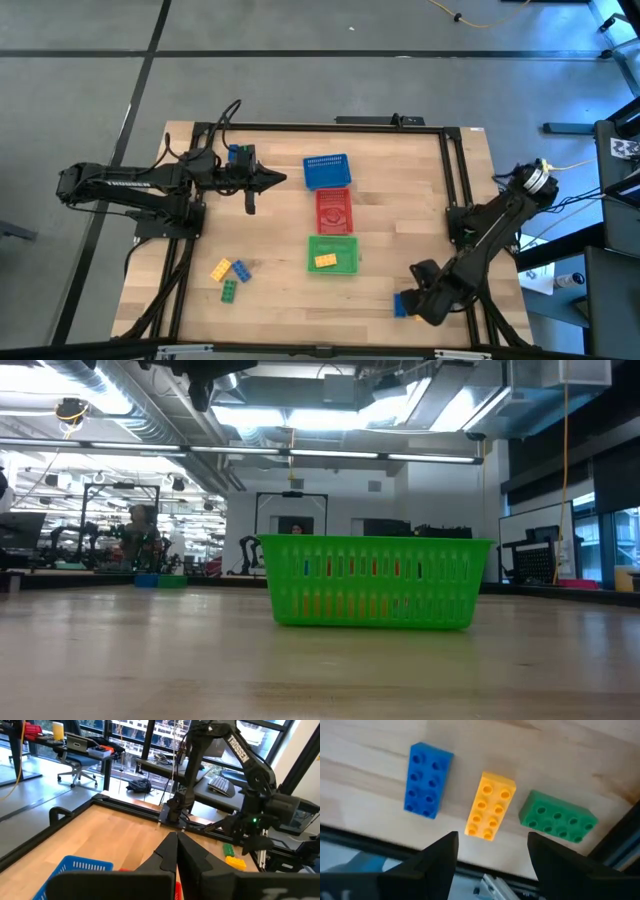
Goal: Sort & place blocks by color
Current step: Put the right yellow game piece into the green basket
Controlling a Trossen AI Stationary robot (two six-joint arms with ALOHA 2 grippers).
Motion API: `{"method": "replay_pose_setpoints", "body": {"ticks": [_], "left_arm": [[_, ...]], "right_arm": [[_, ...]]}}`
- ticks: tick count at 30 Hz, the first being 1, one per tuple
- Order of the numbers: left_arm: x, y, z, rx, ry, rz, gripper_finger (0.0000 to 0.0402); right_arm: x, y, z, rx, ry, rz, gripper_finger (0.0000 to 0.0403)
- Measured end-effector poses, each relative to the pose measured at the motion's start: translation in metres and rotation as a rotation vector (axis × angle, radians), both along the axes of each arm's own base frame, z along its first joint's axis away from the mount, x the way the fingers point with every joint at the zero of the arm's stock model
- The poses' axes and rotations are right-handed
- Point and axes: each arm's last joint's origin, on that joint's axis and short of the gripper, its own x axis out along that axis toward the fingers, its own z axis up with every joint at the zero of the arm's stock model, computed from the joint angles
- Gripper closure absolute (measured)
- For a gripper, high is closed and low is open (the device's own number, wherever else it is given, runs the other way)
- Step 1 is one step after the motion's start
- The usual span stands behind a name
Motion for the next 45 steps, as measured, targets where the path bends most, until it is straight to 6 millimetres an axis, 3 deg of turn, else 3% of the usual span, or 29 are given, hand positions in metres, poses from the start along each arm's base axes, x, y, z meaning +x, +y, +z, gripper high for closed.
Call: {"method": "replay_pose_setpoints", "body": {"ticks": [15, 45], "left_arm": [[0.000, 0.001, 0.000, 0.000, 0.000, 0.021, 0.0401], [0.000, 0.001, 0.000, 0.001, 0.000, 0.022, 0.0401]], "right_arm": [[0.010, 0.008, -0.035, -0.080, 0.067, -0.010, 0.0161], [0.018, 0.015, -0.059, -0.091, 0.099, -0.012, 0.0162]]}}
